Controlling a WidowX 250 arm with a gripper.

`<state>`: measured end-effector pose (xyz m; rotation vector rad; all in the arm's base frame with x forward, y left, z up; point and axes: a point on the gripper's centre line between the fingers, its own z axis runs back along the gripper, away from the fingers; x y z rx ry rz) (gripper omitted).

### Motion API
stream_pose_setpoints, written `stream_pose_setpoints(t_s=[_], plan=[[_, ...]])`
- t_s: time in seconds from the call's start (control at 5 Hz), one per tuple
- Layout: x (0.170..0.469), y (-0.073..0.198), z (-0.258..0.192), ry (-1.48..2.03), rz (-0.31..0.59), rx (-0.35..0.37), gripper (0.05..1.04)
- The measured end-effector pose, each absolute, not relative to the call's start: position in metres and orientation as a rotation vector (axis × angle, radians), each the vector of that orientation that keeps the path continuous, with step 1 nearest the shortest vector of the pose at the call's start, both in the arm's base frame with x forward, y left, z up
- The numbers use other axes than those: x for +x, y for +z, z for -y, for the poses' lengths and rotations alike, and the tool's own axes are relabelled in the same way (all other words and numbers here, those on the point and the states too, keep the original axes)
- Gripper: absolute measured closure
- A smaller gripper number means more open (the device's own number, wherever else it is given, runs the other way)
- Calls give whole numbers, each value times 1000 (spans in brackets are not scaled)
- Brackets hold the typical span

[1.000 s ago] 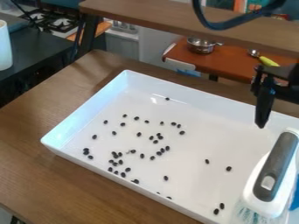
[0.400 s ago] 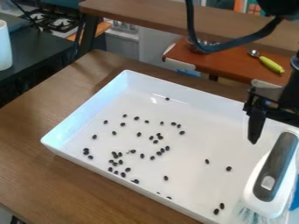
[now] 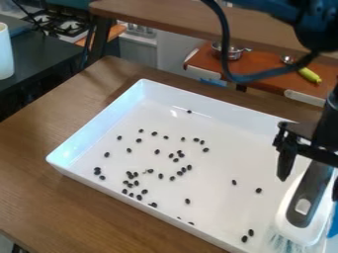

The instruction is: Sweep into pile

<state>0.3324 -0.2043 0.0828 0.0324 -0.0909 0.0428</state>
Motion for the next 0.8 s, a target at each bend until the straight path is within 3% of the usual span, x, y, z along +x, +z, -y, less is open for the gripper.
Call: stream_pose_setpoints(t_s=[0.2,0.4,0.6,0.8], plan=[[334,71,204,47,91,55,133],[335,71,204,51,93,54,423],[334,70,204,52,84,48,587],[334,69,197,59,70,47,587]])
